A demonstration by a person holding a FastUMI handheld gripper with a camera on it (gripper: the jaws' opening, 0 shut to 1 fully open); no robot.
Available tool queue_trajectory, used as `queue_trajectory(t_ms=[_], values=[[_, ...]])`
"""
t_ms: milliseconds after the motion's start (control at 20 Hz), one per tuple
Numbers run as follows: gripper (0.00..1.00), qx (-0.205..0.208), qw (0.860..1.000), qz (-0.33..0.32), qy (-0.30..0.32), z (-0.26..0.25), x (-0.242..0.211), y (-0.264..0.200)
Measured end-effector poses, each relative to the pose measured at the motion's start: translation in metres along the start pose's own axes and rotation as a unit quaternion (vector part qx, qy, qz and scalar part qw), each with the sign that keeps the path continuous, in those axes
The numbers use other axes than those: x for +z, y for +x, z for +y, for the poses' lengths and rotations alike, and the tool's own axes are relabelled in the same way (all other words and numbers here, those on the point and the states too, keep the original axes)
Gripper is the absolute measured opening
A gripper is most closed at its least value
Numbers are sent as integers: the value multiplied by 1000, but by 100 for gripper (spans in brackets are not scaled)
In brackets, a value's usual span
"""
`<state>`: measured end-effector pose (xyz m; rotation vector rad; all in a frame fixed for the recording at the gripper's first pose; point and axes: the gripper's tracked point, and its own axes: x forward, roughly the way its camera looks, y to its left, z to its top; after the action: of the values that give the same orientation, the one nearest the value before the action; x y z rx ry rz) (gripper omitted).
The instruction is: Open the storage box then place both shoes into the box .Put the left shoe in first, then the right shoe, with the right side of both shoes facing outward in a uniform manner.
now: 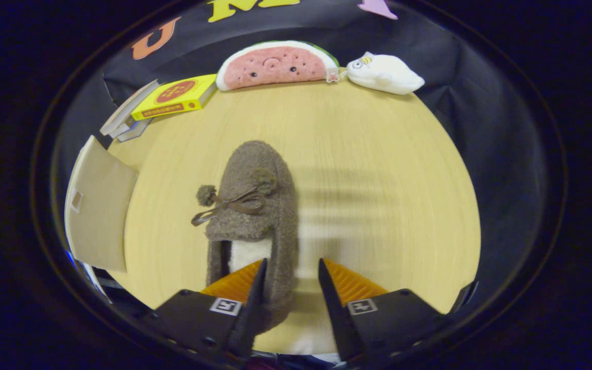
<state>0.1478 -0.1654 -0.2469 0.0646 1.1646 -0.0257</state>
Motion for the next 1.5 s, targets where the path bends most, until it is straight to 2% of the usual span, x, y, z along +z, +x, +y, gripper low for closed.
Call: queue_trajectory(t_ms=[100,200,300,350,750,1150,1300,1500], values=[[27,12,1000,-2,3,4,5,4],[6,3,1000,-4,7,-2,-1,-1],[6,6,1000,-10,24,-1,-2,-7],[1,8,999,-11,37,-1,-2,-4],[0,48,996,-20,76,21,-24,-41],[0,58,995,-51,58,65,-23,-87],[0,45,995,-69,52,79,-16,-104],[0,68,993,-89,43,123,-6,-128]])
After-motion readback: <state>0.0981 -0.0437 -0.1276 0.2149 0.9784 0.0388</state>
